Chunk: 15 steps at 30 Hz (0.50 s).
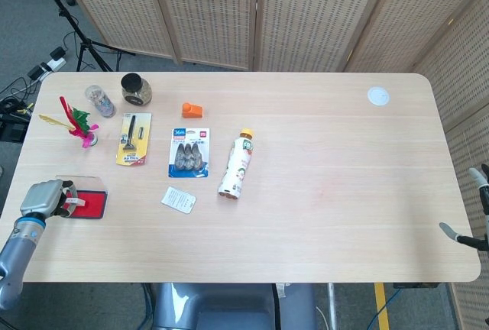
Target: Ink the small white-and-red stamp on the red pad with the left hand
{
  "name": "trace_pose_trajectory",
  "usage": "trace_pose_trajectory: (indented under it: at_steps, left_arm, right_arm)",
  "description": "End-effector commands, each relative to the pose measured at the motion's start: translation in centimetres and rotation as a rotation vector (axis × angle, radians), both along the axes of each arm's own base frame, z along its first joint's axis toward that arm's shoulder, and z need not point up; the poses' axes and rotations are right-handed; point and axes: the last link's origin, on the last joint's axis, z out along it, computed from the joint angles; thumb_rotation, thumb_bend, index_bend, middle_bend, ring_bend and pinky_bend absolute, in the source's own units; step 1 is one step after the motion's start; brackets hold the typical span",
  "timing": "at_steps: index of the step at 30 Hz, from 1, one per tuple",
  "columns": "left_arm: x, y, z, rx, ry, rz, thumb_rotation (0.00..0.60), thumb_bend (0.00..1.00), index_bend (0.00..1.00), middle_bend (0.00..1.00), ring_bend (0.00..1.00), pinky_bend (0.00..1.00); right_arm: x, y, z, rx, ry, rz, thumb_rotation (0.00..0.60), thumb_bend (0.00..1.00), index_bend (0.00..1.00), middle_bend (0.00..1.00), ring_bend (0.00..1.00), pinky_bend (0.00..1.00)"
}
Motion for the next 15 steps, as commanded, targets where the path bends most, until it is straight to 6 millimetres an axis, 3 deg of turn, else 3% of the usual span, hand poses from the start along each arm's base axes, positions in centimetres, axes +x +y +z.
trace_pose_trajectory:
  at_steps: [1, 15]
  left_arm:
    - [0.1, 0.0, -0.1, -0.001, 0.000, -0.001, 0.600, 0.38, 0.61, 1.00, 0.94, 0.87]
    - [0.9, -0.2, 1.2, 0.028, -0.021, -0.029, 0.600, 0.37, 0.61, 1.00, 0.94, 0.87]
  right_arm:
    - [0.0, 0.0, 0.0, 0.000, 0.000, 0.000, 0.600, 0.00, 0.01, 0.00, 0.00, 0.00]
    - [0.0, -0.1, -0.1, 0.004, 0.000, -0.002, 0.600, 0.00, 0.00, 0.00, 0.00, 0.00]
